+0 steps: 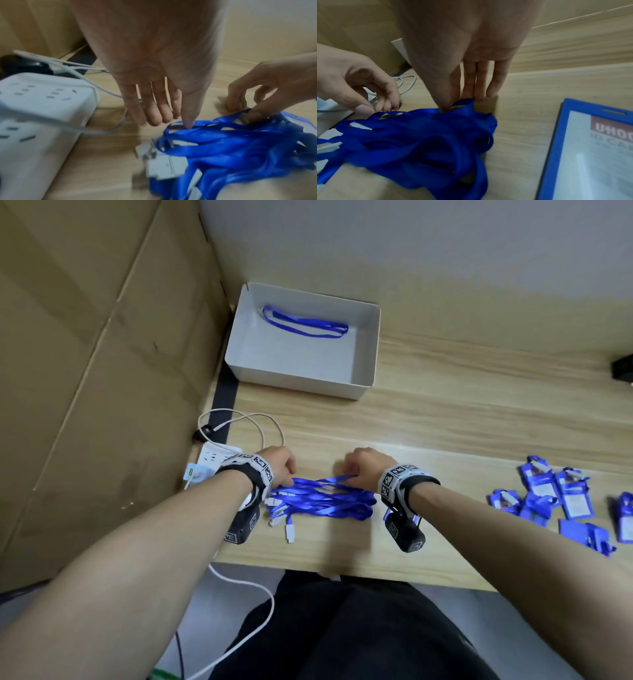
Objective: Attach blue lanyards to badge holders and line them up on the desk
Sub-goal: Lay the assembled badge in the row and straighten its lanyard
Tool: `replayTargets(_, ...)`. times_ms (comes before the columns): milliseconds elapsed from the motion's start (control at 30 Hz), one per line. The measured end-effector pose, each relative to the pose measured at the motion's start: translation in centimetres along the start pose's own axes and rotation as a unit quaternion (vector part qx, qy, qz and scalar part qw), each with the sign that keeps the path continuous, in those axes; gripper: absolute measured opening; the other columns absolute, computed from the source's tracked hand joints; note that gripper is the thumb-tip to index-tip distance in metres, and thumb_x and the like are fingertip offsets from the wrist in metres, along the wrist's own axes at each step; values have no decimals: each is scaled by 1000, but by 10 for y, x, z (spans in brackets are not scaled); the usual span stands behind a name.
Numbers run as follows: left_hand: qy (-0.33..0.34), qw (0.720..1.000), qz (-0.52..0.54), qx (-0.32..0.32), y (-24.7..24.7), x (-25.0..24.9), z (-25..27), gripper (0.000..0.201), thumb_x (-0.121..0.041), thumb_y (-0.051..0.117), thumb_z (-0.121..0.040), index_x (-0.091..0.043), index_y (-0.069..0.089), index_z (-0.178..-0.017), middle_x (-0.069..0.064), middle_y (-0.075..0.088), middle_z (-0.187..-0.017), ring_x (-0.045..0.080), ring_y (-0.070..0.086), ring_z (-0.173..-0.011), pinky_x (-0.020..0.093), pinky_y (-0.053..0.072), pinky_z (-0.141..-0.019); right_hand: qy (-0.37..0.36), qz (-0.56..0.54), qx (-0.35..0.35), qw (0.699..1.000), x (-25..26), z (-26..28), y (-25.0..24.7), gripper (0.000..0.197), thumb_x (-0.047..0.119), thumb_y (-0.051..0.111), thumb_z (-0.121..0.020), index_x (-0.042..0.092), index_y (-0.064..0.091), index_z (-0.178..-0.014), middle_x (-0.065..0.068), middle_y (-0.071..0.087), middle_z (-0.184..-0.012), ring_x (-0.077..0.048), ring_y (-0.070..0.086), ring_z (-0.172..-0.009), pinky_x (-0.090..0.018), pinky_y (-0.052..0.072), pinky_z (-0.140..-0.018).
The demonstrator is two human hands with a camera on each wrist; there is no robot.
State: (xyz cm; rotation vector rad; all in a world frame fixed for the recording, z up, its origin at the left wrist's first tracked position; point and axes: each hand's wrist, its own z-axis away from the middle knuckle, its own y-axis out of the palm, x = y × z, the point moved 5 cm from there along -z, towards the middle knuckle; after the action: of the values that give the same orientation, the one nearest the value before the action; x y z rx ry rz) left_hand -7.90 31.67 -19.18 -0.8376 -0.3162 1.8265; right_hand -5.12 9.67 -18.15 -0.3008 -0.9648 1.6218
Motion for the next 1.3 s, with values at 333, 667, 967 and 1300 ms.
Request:
replayTargets(333, 74, 996, 26, -38, 3, -31, 0, 29, -43, 71, -79, -23, 70, -100, -6, 68, -97, 16, 63, -91, 30, 51, -85, 20, -192, -71, 979, 2, 1, -14, 13, 13, 63, -84, 26, 60, -86, -2, 69, -81, -25, 65, -78, -38, 54, -74)
replayTargets(667, 73, 992, 102, -20, -30, -55, -4, 26, -27, 57, -92, -17, 68, -71, -2, 61, -50, 9, 51, -42, 23, 43, -55, 41, -309, -102, 945, -12, 32, -81, 14, 12, 70, -88, 18, 63, -78, 6, 57, -61, 4, 48, -45, -17, 38, -51)
replayTargets(967, 35, 981, 162, -102, -111, -47, 10, 30, -18, 62, -93, -14, 64, -63, 2, 52, -44, 18, 48, -44, 23, 40, -50, 127, -268, -175, 939, -77, 58, -133, 7, 16, 72, -87, 10, 71, -82, -1, 50, -59, -14, 40, -55, -27, 30, -52)
replayTargets(1300, 31, 971, 173, -163, -140, -99, 15, 29, -30, 66, -90, -15, 70, -66, 1, 56, -54, 16, 47, -49, 23, 39, -54, 216, -207, -204, 932, -168, 92, -172, 30, 31, 62, -94, 12, 74, -74, -9, 57, -63, -26, 53, -64, -27, 35, -54)
